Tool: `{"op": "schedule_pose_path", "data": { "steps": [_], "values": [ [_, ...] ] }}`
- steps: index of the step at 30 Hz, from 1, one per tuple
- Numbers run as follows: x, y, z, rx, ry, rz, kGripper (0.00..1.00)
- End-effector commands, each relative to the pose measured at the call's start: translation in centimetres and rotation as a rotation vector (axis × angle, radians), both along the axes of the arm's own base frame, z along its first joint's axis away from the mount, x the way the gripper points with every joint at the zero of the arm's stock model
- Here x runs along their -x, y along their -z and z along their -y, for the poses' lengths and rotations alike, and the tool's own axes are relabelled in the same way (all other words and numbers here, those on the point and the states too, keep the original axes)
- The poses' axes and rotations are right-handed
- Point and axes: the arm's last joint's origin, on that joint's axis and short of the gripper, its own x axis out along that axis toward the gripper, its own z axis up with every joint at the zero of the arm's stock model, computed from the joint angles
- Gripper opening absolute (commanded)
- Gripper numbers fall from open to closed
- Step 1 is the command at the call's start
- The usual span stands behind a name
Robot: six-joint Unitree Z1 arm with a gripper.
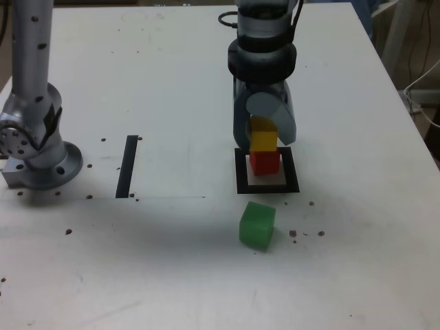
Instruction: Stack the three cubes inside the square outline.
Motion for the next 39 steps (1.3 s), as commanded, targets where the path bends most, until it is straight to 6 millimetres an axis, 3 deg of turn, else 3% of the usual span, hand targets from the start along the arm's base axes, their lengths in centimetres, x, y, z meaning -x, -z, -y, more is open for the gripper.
{"op": "schedule_pose_path", "data": {
  "steps": [1, 16, 23, 28, 32, 35, 39],
  "values": [
    [-0.11, -0.06, 0.06, 0.002, 0.000, 0.007, 0.19],
    [-0.28, 0.15, 0.14, 0.014, 0.001, 0.008, 0.20],
    [-0.20, 0.58, 0.16, 0.018, 0.001, -0.008, 0.27],
    [-0.20, 0.74, 0.21, 0.027, 0.007, -0.015, 0.45],
    [-0.17, 0.62, 0.23, 0.030, 0.016, -0.024, 0.79],
    [-0.20, 0.54, 0.24, 0.032, 0.026, -0.031, 0.97],
    [-0.20, 0.23, 0.23, 0.031, 0.038, -0.022, 1.00]
  ]
}}
